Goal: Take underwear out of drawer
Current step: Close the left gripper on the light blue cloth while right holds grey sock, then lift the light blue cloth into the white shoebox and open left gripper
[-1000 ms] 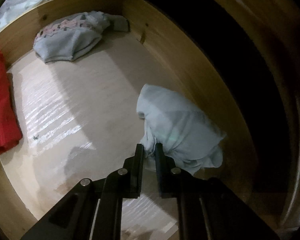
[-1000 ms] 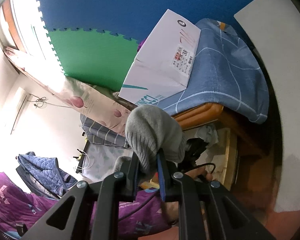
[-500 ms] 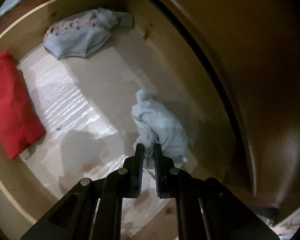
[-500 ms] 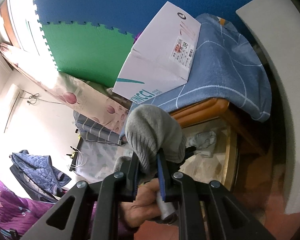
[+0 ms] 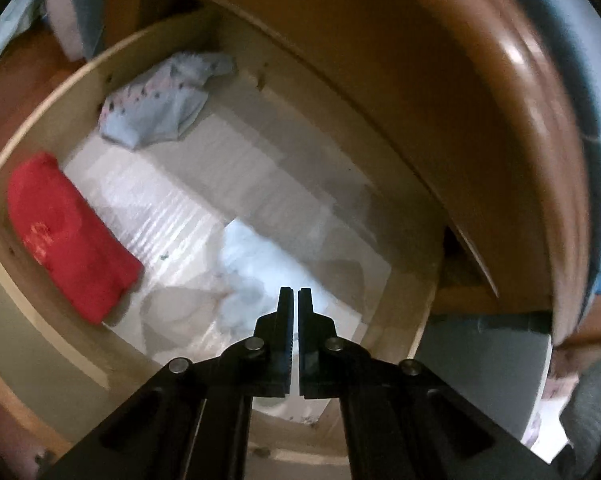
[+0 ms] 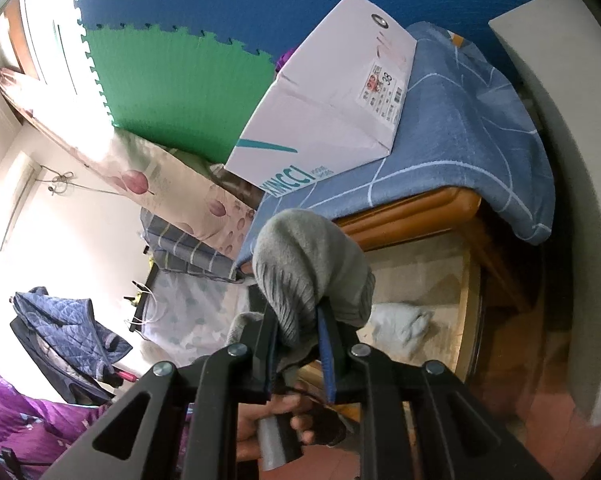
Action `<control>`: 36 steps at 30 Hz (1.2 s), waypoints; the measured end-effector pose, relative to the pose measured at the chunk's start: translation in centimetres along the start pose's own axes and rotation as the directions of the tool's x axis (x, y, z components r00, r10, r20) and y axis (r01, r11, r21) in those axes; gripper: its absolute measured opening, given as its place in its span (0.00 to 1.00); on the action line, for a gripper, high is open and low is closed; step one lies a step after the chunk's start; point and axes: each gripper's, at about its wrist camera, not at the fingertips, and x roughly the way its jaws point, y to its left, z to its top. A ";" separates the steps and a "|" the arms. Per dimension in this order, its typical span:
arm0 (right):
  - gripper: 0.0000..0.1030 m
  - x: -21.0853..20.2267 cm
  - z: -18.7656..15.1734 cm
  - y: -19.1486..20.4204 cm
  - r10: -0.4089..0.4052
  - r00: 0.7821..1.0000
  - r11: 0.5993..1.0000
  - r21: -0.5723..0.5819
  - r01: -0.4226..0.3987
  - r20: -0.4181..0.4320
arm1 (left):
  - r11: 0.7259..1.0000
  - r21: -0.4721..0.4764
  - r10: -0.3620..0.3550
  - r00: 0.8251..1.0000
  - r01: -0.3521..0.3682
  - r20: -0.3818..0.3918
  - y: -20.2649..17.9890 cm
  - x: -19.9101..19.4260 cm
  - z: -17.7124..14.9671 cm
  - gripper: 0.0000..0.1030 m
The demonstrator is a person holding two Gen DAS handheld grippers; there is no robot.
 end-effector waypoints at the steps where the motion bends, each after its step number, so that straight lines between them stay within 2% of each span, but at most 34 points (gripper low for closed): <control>1: 0.18 0.2 0.0 0.0 -0.007 1.000 1.000 -0.001 0.007 -0.004 | 1.000 0.008 -0.002 1.000 0.002 0.000 0.2 -0.5 0.2 0.00; 3: 0.18 0.6 -0.1 0.0 -0.017 1.000 1.000 -0.004 0.017 -0.016 | 1.000 0.023 -0.017 0.999 0.018 -0.045 0.0 0.0 0.7 0.00; 5: 0.18 0.8 -0.3 0.2 -0.017 1.000 1.000 -0.007 0.017 -0.023 | 1.000 0.008 0.016 0.996 -0.015 -0.092 2.7 2.4 -1.3 0.02; 6: 0.18 1.0 -0.4 0.3 -0.021 0.999 1.000 -0.009 0.021 -0.028 | 0.999 0.007 0.050 0.992 -0.049 -0.115 3.1 3.0 -1.3 0.07; 7: 0.18 1.1 -0.4 0.3 -0.023 0.999 1.000 -0.010 0.022 -0.031 | 0.997 0.037 0.078 0.987 -0.073 -0.141 3.1 3.4 -1.3 0.22; 8: 0.18 1.2 -0.4 0.4 -0.022 0.999 1.000 -0.009 0.022 -0.032 | 0.993 0.070 0.105 0.978 -0.094 -0.179 3.4 3.1 -0.5 0.48; 10: 0.18 1.2 -0.5 0.4 -0.017 0.999 1.000 -0.007 0.017 -0.032 | 0.994 0.085 0.090 0.970 -0.073 -0.225 2.9 4.3 -0.3 0.76; 12: 0.18 1.3 -0.4 0.4 -0.013 0.999 1.000 -0.008 0.013 -0.036 | 0.988 0.110 0.132 0.960 -0.108 -0.247 2.6 5.4 -0.2 0.75; 14: 0.18 1.4 -0.4 0.4 -0.004 0.999 1.000 -0.006 0.004 -0.041 | 0.989 0.102 0.135 0.952 -0.110 -0.276 2.5 6.0 0.1 0.75; 16: 0.18 1.4 -0.5 0.4 0.001 0.999 1.000 -0.009 -0.001 -0.044 | 0.988 0.072 0.149 0.953 -0.134 -0.265 2.6 6.3 0.7 0.77; 18: 0.18 1.4 -0.4 0.5 0.013 0.999 1.000 -0.008 -0.014 -0.044 | 0.983 0.015 0.177 0.931 -0.181 -0.319 3.4 7.2 0.8 0.80; 19: 0.18 1.5 -0.5 0.5 0.020 0.999 1.000 -0.006 -0.020 -0.047 | 0.983 -0.030 0.156 0.917 -0.179 -0.368 3.8 8.0 0.9 0.81; 21: 0.18 1.6 -0.5 0.5 0.020 0.998 1.000 -0.008 -0.021 -0.051 | 0.987 -0.036 0.127 0.893 -0.158 -0.431 3.7 9.3 0.9 0.81; 24: 0.18 1.7 -0.5 0.6 0.025 0.998 1.000 -0.010 -0.025 -0.056 | 0.987 -0.049 0.114 0.885 -0.152 -0.452 3.0 10.2 1.4 0.81; 25: 0.18 1.7 -0.5 0.6 0.021 0.998 1.000 -0.012 -0.021 -0.060 | 0.987 -0.049 0.113 0.884 -0.152 -0.454 2.8 10.5 1.5 0.79; 26: 0.18 1.8 -0.5 0.6 0.017 0.998 1.000 -0.013 -0.018 -0.064 | 0.990 -0.056 0.095 0.890 -0.133 -0.445 2.7 10.7 1.7 0.70; 28: 0.18 2.0 -0.6 0.5 0.007 0.997 1.000 -0.013 -0.008 -0.072 | 0.996 -0.005 0.081 0.898 -0.092 -0.432 2.5 10.9 2.0 0.40; 30: 0.18 2.1 -0.6 0.5 0.001 0.997 1.000 -0.013 -0.002 -0.074 | 0.997 -0.017 0.058 0.896 -0.073 -0.441 2.8 10.8 1.8 0.34; 33: 0.18 2.1 -0.6 0.5 -0.008 0.997 1.000 -0.015 0.007 -0.074 | 0.998 0.047 0.055 0.915 -0.040 -0.400 2.2 9.6 1.8 0.29; 36: 0.18 2.4 -0.5 0.5 -0.012 0.997 1.000 -0.014 0.011 -0.078 | 0.996 0.085 0.029 0.946 -0.001 -0.324 2.1 6.8 1.6 0.28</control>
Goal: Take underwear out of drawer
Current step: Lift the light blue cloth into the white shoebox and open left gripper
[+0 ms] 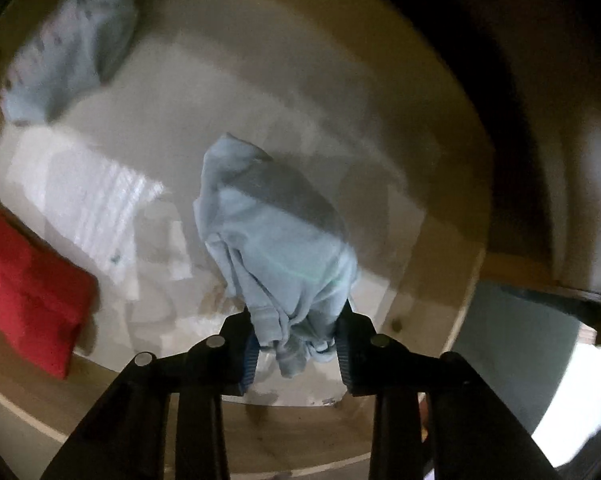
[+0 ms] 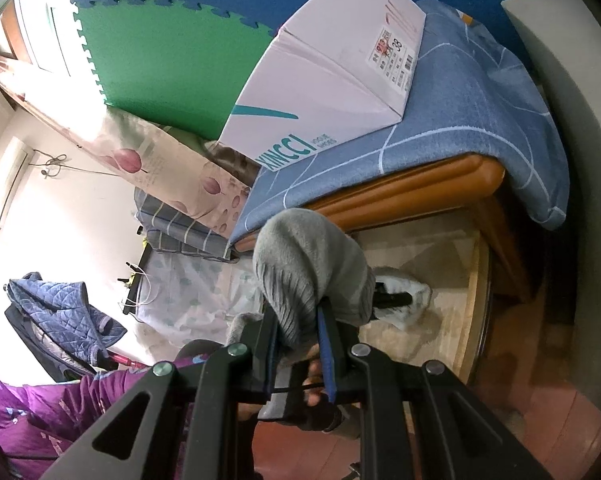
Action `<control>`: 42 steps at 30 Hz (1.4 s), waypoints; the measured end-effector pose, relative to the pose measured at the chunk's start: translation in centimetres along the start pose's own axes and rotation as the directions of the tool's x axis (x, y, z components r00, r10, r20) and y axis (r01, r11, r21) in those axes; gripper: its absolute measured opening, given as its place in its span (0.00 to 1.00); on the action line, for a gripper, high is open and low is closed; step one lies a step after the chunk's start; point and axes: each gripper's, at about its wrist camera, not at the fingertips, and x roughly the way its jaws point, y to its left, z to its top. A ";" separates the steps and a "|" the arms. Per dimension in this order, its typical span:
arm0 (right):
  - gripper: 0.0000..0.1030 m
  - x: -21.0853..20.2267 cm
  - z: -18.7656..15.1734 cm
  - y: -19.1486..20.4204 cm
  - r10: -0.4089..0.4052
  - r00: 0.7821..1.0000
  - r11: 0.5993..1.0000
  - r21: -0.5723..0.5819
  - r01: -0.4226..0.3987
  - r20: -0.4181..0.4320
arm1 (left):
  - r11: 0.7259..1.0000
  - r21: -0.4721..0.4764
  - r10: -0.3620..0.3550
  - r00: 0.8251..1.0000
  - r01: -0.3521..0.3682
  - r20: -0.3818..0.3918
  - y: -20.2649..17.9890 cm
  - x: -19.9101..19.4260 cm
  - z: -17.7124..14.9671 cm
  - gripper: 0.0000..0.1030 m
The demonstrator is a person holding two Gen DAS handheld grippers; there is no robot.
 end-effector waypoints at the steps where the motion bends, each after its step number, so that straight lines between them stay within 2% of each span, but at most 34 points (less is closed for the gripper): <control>1: 0.18 0.0 0.0 0.1 -0.005 1.000 1.000 -0.002 0.005 -0.001 | 1.000 0.009 -0.009 1.000 0.009 0.015 0.1 -0.7 -0.4 0.28; 7: 0.18 0.1 0.0 -0.2 -0.012 1.000 1.000 0.015 0.012 0.002 | 0.996 0.030 -0.081 0.996 0.080 0.044 2.7 -5.2 -5.0 0.27; 12: 0.18 0.6 -0.1 0.0 -0.015 1.000 1.000 0.011 0.015 -0.004 | 0.989 0.114 -0.105 0.987 0.091 0.119 3.2 -10.1 -7.4 0.28; 15: 0.18 1.0 -0.2 0.2 -0.012 1.000 1.000 0.013 0.012 -0.008 | 0.981 0.166 -0.131 0.976 0.102 0.176 3.1 -14.1 -9.2 0.28; 18: 0.18 1.3 -0.3 0.4 0.007 1.000 1.000 0.024 -0.006 -0.007 | 0.966 0.235 -0.162 0.957 0.105 0.240 2.4 -19.8 -11.1 0.28; 23: 0.18 1.8 -0.6 1.4 0.024 1.000 1.000 0.010 -0.024 -0.005 | 0.937 0.331 -0.223 0.919 0.111 0.325 -1.8 -26.1 -11.2 0.28; 30: 0.18 1.9 -0.9 1.7 0.073 0.997 0.997 0.028 -0.073 0.004 | 0.887 0.449 -0.310 0.856 0.105 0.413 -9.0 -33.8 -8.2 0.28; 33: 0.18 1.7 -0.8 1.7 0.088 0.996 0.996 0.026 -0.088 0.009 | 0.873 0.486 -0.310 0.824 0.048 0.474 -12.7 -35.5 -5.7 0.28; 35: 0.18 1.8 -0.7 1.7 0.091 0.996 0.995 0.031 -0.092 0.007 | 0.876 0.482 -0.294 0.813 0.019 0.503 -14.6 -36.0 -2.9 0.29; 36: 0.18 1.9 -0.7 1.6 0.095 0.995 0.995 0.035 -0.095 0.005 | 0.878 0.478 -0.281 0.813 0.004 0.509 -15.4 -35.8 -1.3 0.29; 37: 0.18 1.9 -0.6 1.6 0.100 0.995 0.994 0.036 -0.100 0.003 | 0.878 0.477 -0.253 0.821 -0.026 0.511 -16.6 -35.2 0.9 0.29; 39: 0.18 2.0 -0.6 1.6 0.106 0.994 0.994 0.036 -0.106 0.000 | 0.885 0.462 -0.214 0.823 -0.066 0.526 -17.8 -34.4 3.4 0.29; 40: 0.18 2.0 -0.6 1.6 0.109 0.994 0.993 0.036 -0.108 -0.001 | 0.886 0.455 -0.187 0.831 -0.087 0.523 -18.3 -33.6 5.0 0.29; 42: 0.18 1.9 -0.5 1.5 0.115 0.993 0.993 0.041 -0.115 -0.003 | 0.905 0.413 -0.142 0.837 -0.107 0.528 -18.7 -32.0 8.0 0.29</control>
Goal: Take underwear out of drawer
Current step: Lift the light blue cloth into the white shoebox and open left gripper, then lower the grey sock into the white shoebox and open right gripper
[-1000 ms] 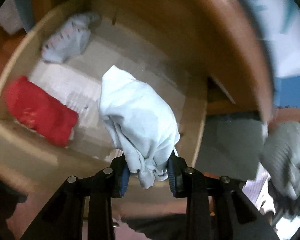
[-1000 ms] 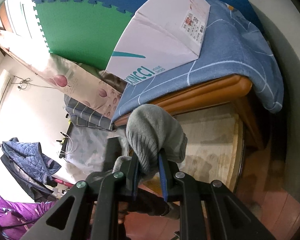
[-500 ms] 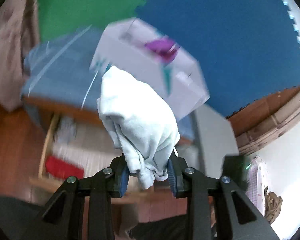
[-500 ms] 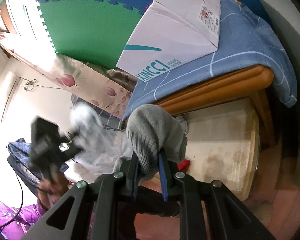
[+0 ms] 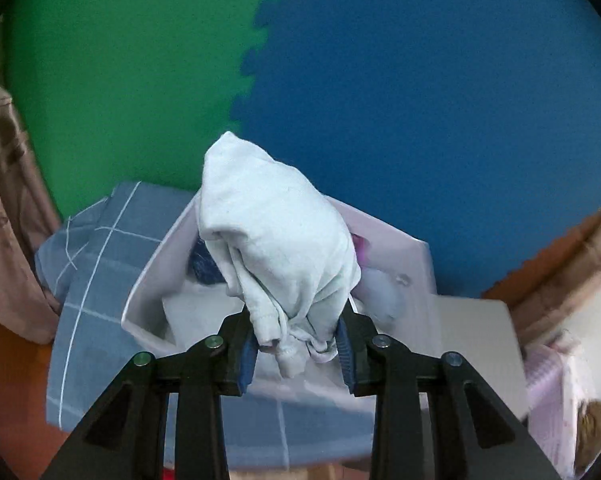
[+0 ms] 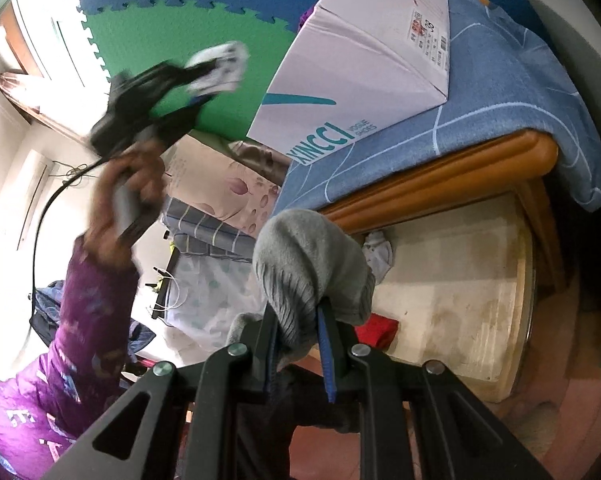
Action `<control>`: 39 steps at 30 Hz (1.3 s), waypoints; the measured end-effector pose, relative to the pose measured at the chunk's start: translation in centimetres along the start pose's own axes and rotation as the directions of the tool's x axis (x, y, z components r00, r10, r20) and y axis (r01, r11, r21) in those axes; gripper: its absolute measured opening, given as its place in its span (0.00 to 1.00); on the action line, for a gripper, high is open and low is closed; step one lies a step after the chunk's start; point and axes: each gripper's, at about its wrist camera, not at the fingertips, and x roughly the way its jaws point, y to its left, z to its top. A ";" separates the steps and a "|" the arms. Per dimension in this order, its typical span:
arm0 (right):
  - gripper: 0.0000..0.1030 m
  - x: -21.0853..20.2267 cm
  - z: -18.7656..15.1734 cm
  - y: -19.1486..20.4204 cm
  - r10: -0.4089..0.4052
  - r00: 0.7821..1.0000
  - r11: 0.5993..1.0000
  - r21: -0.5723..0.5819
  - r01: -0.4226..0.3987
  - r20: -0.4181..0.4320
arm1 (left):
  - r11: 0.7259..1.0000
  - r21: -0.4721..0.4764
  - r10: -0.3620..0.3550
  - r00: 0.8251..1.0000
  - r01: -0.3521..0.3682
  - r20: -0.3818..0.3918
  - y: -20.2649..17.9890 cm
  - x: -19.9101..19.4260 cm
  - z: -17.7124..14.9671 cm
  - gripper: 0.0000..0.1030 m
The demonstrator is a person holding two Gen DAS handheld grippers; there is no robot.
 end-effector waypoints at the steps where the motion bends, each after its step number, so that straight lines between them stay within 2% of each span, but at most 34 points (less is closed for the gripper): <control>1: 0.18 -0.1 0.0 -0.1 0.004 1.000 1.000 0.003 -0.004 0.000 | 1.000 -0.021 0.000 1.000 -0.001 -0.012 0.6 1.4 0.7 0.29; 3: 0.18 -0.2 0.2 -0.2 0.014 1.000 1.000 0.009 -0.014 0.002 | 0.999 -0.027 0.021 0.999 -0.022 -0.042 1.5 4.8 1.1 0.30; 6: 0.18 -0.1 0.2 -0.3 0.023 1.000 1.000 0.012 -0.023 -0.001 | 1.000 -0.028 -0.010 0.998 0.008 -0.068 2.3 7.7 1.3 0.37; 7: 0.18 0.0 0.3 -0.4 0.024 1.000 1.000 0.012 -0.024 -0.005 | 1.000 -0.024 0.000 0.997 -0.002 -0.071 2.4 8.1 1.3 0.44; 8: 0.18 -0.1 0.2 -0.5 0.027 1.000 1.000 0.013 -0.027 -0.008 | 1.000 -0.024 0.013 0.997 -0.015 -0.077 2.5 8.5 1.2 0.59; 12: 0.18 0.2 0.2 -0.4 0.033 0.999 0.999 0.010 -0.033 -0.020 | 0.998 -0.049 0.032 0.997 -0.035 -0.074 3.5 9.0 1.1 0.81; 13: 0.18 0.2 0.2 -0.4 0.035 0.999 0.999 0.009 -0.035 -0.021 | 0.997 -0.052 0.045 0.997 -0.049 -0.064 3.8 8.6 0.9 0.86; 15: 0.18 0.1 0.2 -0.3 0.037 0.999 0.999 0.005 -0.036 -0.015 | 0.999 -0.043 0.027 0.999 -0.028 -0.028 3.8 7.3 0.4 0.87; 17: 0.18 -0.2 0.3 -0.1 0.053 0.999 0.999 0.003 -0.053 -0.002 | 0.999 -0.025 0.035 0.999 -0.034 0.019 3.5 5.7 0.0 0.94; 20: 0.18 -1.2 0.7 0.6 0.086 0.995 0.996 -0.009 -0.086 0.045 | 1.000 0.019 0.023 0.996 -0.025 0.088 3.0 2.3 -1.4 0.95; 23: 0.18 -3.2 1.7 2.0 0.145 0.981 0.989 -0.036 -0.141 0.130 | 0.996 0.070 0.048 0.983 -0.061 0.177 2.9 -2.0 -3.7 0.98; 26: 0.18 -5.5 4.2 4.6 0.163 0.966 0.985 -0.093 -0.147 0.201 | 0.988 0.098 0.088 0.959 -0.118 0.270 3.8 -6.2 -6.2 0.99; 29: 0.18 -6.5 8.5 7.7 0.066 0.968 0.990 -0.138 -0.033 0.244 | 0.983 0.085 0.131 0.947 -0.162 0.294 5.8 -9.3 -9.0 0.99; 34: 0.18 -4.8 16.4 8.5 -0.119 0.954 0.974 -0.155 0.167 0.276 | 0.980 0.021 0.190 0.957 -0.200 0.220 11.9 -11.1 -14.0 0.99; 35: 0.18 -4.1 17.7 8.3 -0.156 0.949 0.967 -0.155 0.204 0.275 | 0.979 0.005 0.200 0.958 -0.205 0.206 12.8 -11.1 -14.8 0.99; 37: 0.18 -1.8 20.8 7.3 -0.287 0.923 0.931 -0.152 0.332 0.257 | 0.978 -0.035 0.208 0.963 -0.205 0.174 15.2 -11.5 -16.3 0.99; 38: 0.18 -1.0 21.5 7.0 -0.307 0.919 0.924 -0.154 0.350 0.247 | 0.976 -0.052 0.216 0.964 -0.210 0.158 16.3 -11.4 -16.9 0.99; 39: 0.18 0.2 22.4 6.4 -0.353 0.905 0.908 -0.149 0.393 0.238 | 0.972 -0.069 0.234 0.963 -0.226 0.136 17.4 -11.0 -17.6 0.99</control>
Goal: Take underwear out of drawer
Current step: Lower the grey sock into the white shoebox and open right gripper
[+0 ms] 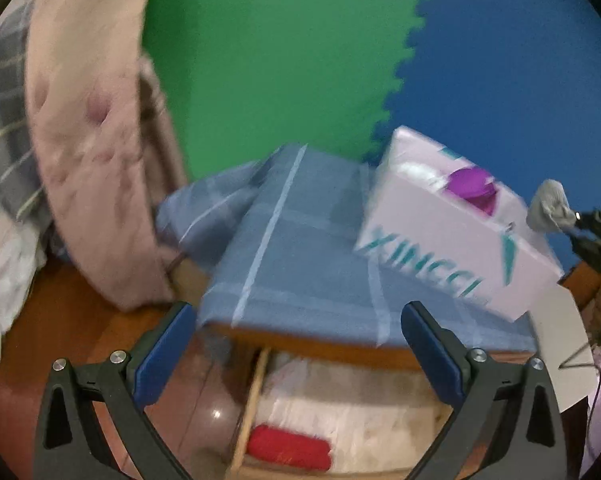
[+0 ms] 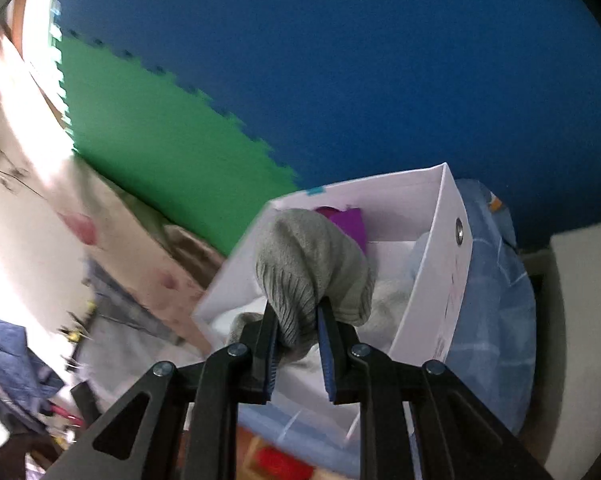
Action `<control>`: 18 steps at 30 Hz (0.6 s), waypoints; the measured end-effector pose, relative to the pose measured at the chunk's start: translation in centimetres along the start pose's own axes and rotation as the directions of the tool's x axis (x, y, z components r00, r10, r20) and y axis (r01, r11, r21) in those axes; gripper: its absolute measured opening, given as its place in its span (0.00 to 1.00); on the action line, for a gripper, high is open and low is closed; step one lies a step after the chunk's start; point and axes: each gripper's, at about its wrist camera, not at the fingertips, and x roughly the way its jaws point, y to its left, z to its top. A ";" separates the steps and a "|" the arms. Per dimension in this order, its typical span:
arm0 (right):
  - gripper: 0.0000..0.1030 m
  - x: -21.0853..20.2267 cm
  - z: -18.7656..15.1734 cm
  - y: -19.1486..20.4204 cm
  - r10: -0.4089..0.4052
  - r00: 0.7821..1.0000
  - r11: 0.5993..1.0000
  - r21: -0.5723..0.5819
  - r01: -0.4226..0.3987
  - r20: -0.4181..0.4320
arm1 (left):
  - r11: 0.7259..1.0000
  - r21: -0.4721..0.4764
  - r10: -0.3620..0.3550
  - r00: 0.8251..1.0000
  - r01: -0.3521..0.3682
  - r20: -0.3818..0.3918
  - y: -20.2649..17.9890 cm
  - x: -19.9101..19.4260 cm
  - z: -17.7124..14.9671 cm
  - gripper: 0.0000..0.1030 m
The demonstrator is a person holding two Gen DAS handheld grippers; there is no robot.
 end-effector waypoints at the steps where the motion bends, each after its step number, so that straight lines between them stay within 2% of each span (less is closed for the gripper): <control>1: 0.20 1.3 0.4 -0.1 -0.068 0.998 0.998 -0.010 0.068 -0.011 | 1.000 -0.006 0.011 1.000 -0.012 -0.011 0.6 0.2 -0.3 0.99; 4: 0.21 4.2 1.2 -0.7 -0.172 0.984 0.985 -0.019 0.172 -0.034 | 0.999 -0.040 0.015 0.999 -0.017 -0.032 2.6 0.7 -1.5 0.99; 7: 0.26 4.4 1.5 -0.3 -0.216 0.976 0.976 -0.034 0.217 0.014 | 0.999 -0.042 0.008 0.999 -0.010 -0.043 3.2 1.0 -2.0 0.99; 9: 0.26 2.9 1.4 1.0 -0.230 0.968 0.970 -0.058 0.236 0.100 | 1.000 -0.028 0.009 0.999 -0.010 -0.053 3.2 1.1 -2.2 0.99; 10: 0.27 1.6 0.9 2.3 -0.206 0.967 0.973 -0.070 0.218 0.150 | 1.000 -0.017 0.011 0.999 -0.012 -0.050 3.1 1.1 -2.2 0.99; 12: 0.28 -0.5 -0.2 5.4 -0.094 0.970 0.984 -0.128 0.125 0.224 | 1.000 0.013 0.023 0.999 -0.022 -0.037 2.8 0.8 -2.4 0.99; 13: 0.28 -1.6 -1.4 7.0 -0.018 0.971 0.981 -0.181 0.063 0.237 | 0.999 0.022 0.030 0.999 -0.030 -0.034 2.6 0.7 -2.4 0.99; 14: 0.29 -2.5 -3.5 9.2 0.083 0.973 0.967 -0.252 -0.028 0.214 | 0.999 0.033 0.045 0.999 -0.044 -0.029 2.5 0.4 -2.4 0.99; 15: 0.31 -2.5 -5.7 11.1 0.175 0.974 0.944 -0.306 -0.125 0.143 | 0.997 0.041 0.059 0.998 -0.058 -0.020 2.6 0.2 -2.4 0.99; 16: 0.33 -1.9 -7.5 12.2 0.225 0.972 0.925 -0.328 -0.190 0.072 | 0.996 0.044 0.075 0.997 -0.075 -0.008 2.7 -0.1 -2.4 0.99; 17: 0.34 -0.9 -10.2 13.5 0.255 0.967 0.906 -0.344 -0.246 -0.019 | 0.996 0.039 0.080 0.997 -0.080 -0.007 3.0 -0.3 -2.4 0.99; 18: 0.34 0.5 -12.8 14.5 0.249 0.963 0.893 -0.359 -0.271 -0.107 | 0.997 0.024 0.076 0.997 -0.076 -0.015 3.4 -0.3 -2.3 0.99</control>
